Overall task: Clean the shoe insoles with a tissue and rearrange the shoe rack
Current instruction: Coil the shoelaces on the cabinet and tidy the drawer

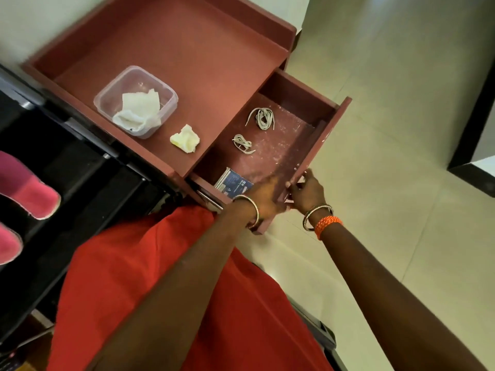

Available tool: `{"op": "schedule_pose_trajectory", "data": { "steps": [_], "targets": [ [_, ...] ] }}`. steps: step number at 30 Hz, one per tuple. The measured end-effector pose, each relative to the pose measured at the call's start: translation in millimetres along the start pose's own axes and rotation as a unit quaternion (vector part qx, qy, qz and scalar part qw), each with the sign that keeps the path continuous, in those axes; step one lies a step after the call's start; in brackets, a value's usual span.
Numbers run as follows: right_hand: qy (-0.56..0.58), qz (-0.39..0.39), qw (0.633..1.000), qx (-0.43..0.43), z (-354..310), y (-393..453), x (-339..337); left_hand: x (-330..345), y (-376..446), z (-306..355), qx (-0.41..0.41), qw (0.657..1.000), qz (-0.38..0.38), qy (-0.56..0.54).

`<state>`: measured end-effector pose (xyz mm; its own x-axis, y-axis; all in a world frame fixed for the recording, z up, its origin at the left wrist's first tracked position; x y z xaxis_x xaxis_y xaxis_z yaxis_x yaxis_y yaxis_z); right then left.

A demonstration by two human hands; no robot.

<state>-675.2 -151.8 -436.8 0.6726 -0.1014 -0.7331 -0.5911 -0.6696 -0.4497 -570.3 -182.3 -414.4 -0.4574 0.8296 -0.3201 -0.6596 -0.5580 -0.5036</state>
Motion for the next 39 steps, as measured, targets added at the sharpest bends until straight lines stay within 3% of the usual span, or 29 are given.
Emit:
{"op": "schedule_pose_trajectory", "data": {
  "steps": [2,4,9,14,20,24,28,31,35,39],
  "targets": [
    [0.01,0.019,1.0,0.003,1,-5,3,13,-1,-5,0.006,0.996,-0.012,0.092],
    [0.01,0.045,0.999,0.019,-1,-8,-1,12,-4,-3,0.026,0.989,0.022,0.145],
    [0.025,0.079,0.995,0.048,-8,-5,-2,-9,-7,-10,0.043,0.977,0.095,0.186],
    [0.102,0.058,0.991,0.067,-27,8,27,-42,-7,-17,0.029,0.946,0.183,0.267],
    [0.117,0.053,0.991,0.024,-83,13,53,-108,-27,-33,-0.015,0.924,0.293,0.245],
    [0.167,0.01,0.985,0.044,-113,19,74,-138,-40,-39,-0.018,0.922,0.303,0.242],
    [0.166,0.004,0.985,0.055,-139,20,65,-140,-53,-21,0.073,0.915,0.311,0.247],
    [0.184,-0.03,0.981,0.06,-145,23,73,-159,-68,-6,0.129,0.886,0.382,0.23],
    [0.183,-0.051,0.979,0.076,-148,30,79,-206,-85,-35,0.037,0.845,0.493,0.203],
    [0.177,-0.045,0.981,0.071,-149,41,85,-212,-80,-60,-0.026,0.838,0.509,0.193]
  ]
}}
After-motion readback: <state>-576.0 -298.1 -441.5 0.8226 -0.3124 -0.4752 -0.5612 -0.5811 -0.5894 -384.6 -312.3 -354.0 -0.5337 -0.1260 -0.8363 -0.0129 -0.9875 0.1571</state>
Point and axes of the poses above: each hand's wrist, its own y-axis towards the middle knuckle, its own x-axis out of the palm, z = x × y, the point moved 10 cm from there along y, towards the middle knuckle, and after that the axes turned 11 degrees about -y, right-handed, at the moved point
